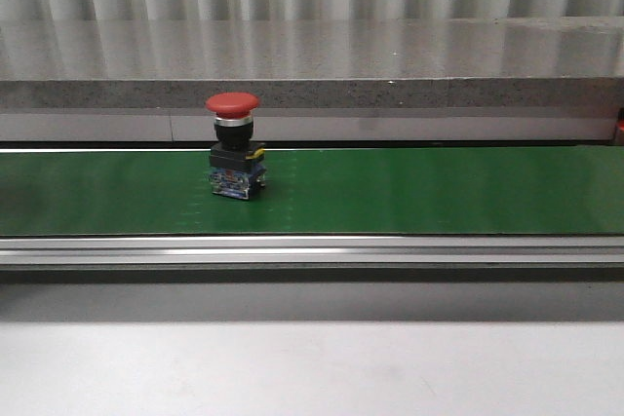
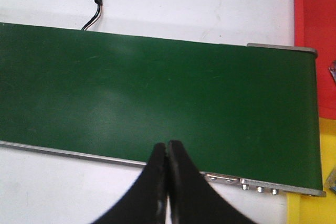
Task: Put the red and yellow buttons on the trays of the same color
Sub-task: 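Lower the yellow button onto the belt and open the left gripper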
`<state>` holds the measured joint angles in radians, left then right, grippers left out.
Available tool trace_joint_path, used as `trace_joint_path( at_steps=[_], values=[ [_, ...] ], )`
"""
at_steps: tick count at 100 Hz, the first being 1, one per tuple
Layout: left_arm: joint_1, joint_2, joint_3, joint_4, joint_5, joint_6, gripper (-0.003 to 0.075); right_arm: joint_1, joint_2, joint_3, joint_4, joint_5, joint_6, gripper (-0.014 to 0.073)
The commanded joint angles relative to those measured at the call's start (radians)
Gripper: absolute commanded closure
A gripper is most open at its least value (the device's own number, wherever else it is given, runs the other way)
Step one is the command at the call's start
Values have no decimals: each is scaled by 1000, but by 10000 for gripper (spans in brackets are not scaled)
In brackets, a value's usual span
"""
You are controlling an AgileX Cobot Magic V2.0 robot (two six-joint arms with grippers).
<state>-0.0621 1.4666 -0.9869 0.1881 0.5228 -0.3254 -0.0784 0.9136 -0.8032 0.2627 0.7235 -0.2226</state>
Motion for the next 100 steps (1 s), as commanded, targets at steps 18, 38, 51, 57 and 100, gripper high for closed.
trace_joint_path(
  at_steps=[18,38,51,57,100],
  values=[
    [-58,-169,-30,44,-50,5,29,-1,-15,-24,4,-51,-8,661],
    [-105,-332,7,59,-39,5,29,-1,-15,-24,4,-51,-8,661],
    [-134,-461,78,60,-41,5,29,-1,-15,-24,4,-51,-8,661],
    [-150,-517,120,62,-43,5,29,-1,-15,-24,4,-51,-8,661],
    [-166,-937,377,65,-39,5,300,-1,-15,-24,4,-51,-8,661]
  ],
)
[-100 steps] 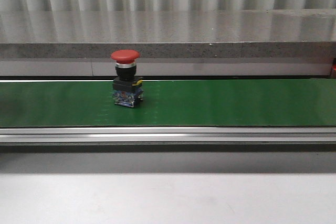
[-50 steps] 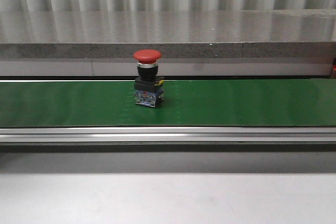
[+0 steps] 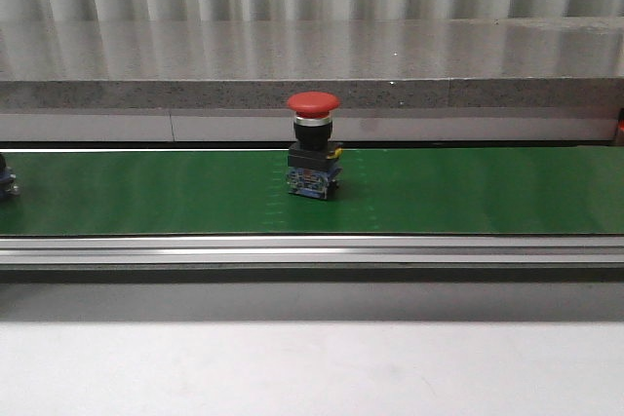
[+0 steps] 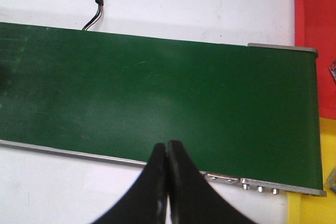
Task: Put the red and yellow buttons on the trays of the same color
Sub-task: 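Lower the yellow button onto the belt and open the left gripper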
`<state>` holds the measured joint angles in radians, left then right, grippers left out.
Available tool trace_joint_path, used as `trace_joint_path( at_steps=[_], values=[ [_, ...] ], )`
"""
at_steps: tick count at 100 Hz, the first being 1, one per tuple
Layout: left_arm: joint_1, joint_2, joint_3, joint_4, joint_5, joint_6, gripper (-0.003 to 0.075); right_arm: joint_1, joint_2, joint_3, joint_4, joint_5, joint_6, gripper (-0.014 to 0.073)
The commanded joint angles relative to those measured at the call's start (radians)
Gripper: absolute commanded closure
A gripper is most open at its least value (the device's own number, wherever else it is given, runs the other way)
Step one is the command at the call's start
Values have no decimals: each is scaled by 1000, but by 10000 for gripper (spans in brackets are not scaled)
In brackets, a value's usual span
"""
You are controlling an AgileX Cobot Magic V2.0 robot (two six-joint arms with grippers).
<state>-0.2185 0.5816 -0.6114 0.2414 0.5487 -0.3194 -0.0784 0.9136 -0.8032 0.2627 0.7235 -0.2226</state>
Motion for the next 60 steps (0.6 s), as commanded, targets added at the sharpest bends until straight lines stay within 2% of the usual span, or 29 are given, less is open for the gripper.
trace_joint_path(
  at_steps=[1,17,24,60],
  values=[
    [-9,-56,7,11,-65,-1,325,-1,-15,-24,4,-51,-8,661],
    [-9,-122,39,33,-65,-1,632,-1,-15,-24,4,-51,-8,661],
    [-9,-126,39,42,-62,-1,740,-1,-15,-24,4,-51,-8,661],
    [-9,-126,39,50,-61,-1,740,-1,-15,-24,4,-66,-8,661]
  ],
)
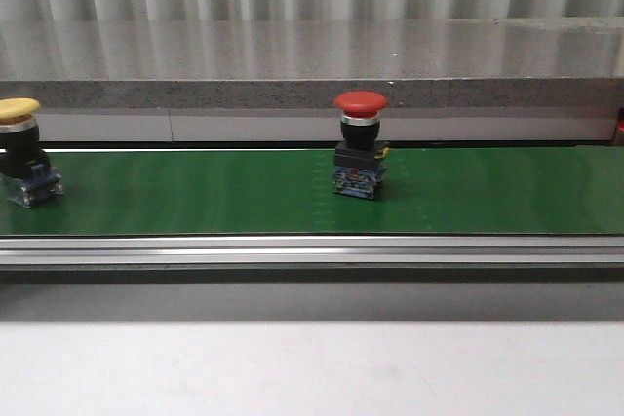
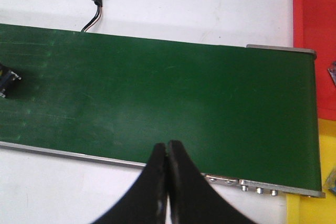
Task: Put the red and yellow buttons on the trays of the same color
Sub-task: 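Lower the yellow button onto the belt and open the left gripper, then grasp the red button at the belt end with the right gripper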
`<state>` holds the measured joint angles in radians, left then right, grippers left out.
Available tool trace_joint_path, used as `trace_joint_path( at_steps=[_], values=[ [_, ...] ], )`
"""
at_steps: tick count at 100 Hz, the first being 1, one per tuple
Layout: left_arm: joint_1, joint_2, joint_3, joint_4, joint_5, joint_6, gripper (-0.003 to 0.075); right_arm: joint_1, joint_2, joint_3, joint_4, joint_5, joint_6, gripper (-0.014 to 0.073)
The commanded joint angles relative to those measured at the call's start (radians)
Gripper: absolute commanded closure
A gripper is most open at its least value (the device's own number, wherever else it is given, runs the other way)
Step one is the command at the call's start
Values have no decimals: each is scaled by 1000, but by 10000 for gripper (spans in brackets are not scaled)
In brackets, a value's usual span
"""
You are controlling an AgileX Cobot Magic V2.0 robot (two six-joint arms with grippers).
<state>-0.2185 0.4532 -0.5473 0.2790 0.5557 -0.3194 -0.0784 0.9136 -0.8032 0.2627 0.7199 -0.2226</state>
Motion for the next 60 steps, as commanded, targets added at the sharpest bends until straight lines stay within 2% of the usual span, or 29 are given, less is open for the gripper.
trace_joint_path(
  at_steps=[1,23,33,39,40,51,52,54,60],
  values=[
    [-9,3,-25,13,-68,-1,740,-1,-15,-24,4,-64,-8,661],
    [-9,3,-25,13,-68,-1,740,-1,-15,-24,4,-47,-8,653],
    [-9,3,-25,13,-68,-1,740,-1,-15,-24,5,-32,-8,576],
    [-9,3,-25,13,-68,-1,740,-1,-15,-24,5,-15,-8,447],
    [-9,3,-25,13,-68,-1,740,-1,-15,-24,6,-13,-8,447],
    [-9,3,-25,13,-68,-1,740,-1,-15,-24,11,13,-8,138],
    [-9,3,-25,13,-68,-1,740,-1,-15,-24,13,15,-8,138],
    [-9,3,-25,13,-68,-1,740,-1,-15,-24,18,15,-8,71],
    [-9,3,-25,13,-68,-1,740,-1,-15,-24,42,15,-8,-43]
  ],
)
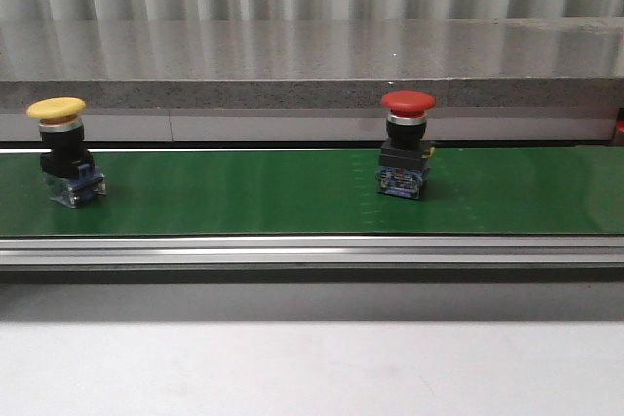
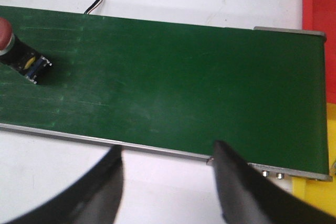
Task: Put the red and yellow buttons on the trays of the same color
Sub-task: 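Grasp the red button at the belt end with the right gripper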
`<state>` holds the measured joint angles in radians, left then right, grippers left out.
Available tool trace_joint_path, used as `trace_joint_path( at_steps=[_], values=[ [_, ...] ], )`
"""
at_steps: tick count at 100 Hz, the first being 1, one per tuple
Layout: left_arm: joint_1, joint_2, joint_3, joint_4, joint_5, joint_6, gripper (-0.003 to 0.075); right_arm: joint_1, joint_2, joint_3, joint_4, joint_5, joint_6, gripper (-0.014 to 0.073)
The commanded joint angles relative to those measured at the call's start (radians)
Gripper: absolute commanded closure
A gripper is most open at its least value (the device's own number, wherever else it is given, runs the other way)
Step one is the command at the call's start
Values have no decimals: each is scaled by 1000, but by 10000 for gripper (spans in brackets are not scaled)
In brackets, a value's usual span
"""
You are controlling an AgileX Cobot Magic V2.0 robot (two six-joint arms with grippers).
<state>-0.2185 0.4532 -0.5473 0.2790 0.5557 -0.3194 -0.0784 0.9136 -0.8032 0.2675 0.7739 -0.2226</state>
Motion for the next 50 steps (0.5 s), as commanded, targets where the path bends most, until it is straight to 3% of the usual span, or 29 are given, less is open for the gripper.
trace_joint_path(
  at_steps=[1,25,50],
  values=[
    [-9,3,-25,13,-68,-1,740,-1,-15,-24,43,-39,-8,-52],
    [-9,3,-25,13,-68,-1,740,28,8,-26,125,-43,-85,-52],
    [-9,3,-25,13,-68,-1,740,155,106,-26,130,-127,-161,-52]
  ],
)
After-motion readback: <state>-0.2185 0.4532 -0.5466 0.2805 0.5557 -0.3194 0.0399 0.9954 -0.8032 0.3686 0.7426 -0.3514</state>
